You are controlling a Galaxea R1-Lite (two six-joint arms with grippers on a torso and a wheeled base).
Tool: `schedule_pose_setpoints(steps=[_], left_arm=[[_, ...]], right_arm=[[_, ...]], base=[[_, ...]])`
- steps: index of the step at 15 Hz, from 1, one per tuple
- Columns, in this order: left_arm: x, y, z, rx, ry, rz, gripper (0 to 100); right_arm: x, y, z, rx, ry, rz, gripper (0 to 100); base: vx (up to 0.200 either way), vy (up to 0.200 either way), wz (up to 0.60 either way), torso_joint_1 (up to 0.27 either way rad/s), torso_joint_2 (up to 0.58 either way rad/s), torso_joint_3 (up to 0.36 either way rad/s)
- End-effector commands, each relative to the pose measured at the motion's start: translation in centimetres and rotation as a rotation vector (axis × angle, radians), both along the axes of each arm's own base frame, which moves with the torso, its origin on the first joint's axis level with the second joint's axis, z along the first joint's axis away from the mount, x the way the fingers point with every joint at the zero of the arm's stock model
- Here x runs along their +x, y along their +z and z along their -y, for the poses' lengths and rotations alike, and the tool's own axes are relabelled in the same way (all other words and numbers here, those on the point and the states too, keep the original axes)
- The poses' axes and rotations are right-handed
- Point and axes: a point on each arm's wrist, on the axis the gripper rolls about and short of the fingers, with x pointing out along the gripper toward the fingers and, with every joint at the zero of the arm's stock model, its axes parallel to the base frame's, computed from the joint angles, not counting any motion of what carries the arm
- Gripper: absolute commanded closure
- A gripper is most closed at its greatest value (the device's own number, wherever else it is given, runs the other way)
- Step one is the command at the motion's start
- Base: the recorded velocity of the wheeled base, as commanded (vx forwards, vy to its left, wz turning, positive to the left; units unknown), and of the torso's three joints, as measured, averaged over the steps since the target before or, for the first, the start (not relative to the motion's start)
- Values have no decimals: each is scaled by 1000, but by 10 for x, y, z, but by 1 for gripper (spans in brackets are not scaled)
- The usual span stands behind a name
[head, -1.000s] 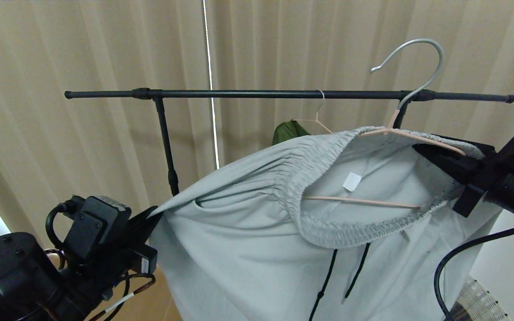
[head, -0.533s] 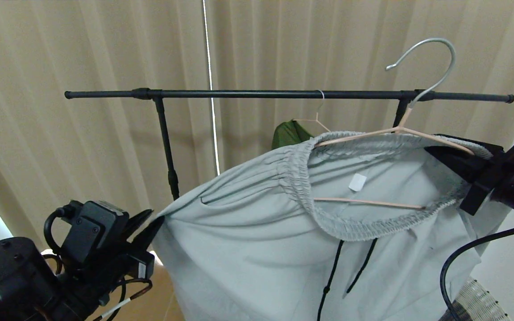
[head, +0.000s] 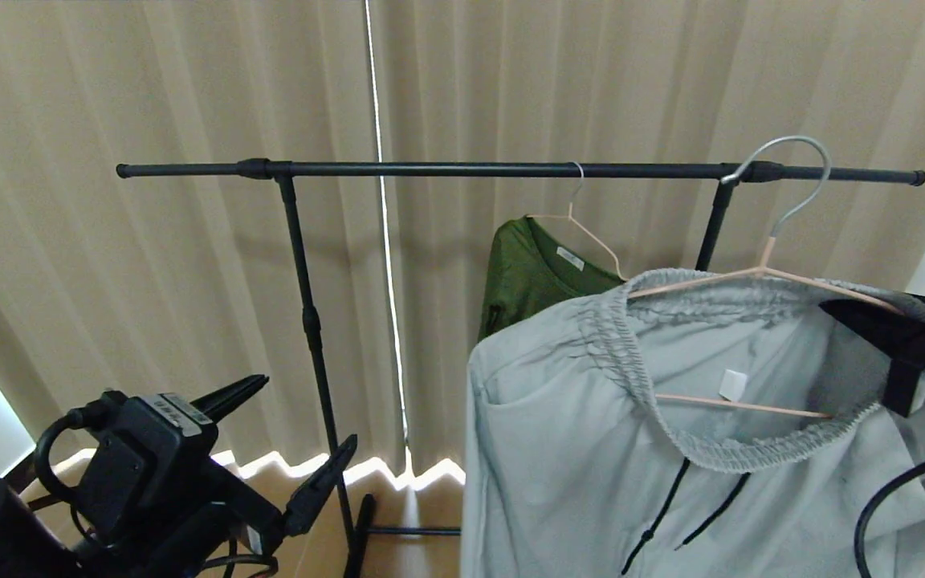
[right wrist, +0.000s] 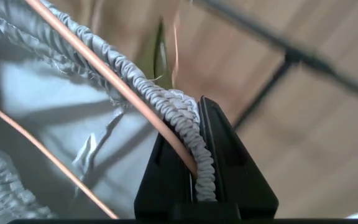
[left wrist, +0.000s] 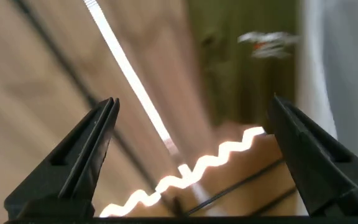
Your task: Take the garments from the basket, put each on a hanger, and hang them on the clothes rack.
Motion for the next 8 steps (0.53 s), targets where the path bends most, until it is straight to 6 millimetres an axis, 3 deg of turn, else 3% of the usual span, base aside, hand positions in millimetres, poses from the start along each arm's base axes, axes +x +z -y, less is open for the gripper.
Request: schedule_pose_setpoints(steps=[1,8], left_arm=[[-6,7,-1,-34,-49,27,0],[4,17,-24,-13,95,98,0]], right_arm=[[-26,4,18,-1,-101,-6,100],[-64,-5,50,-53,-427,-138,100]], base=[[0,0,0,0,0,0],[0,0,0,0,0,0]])
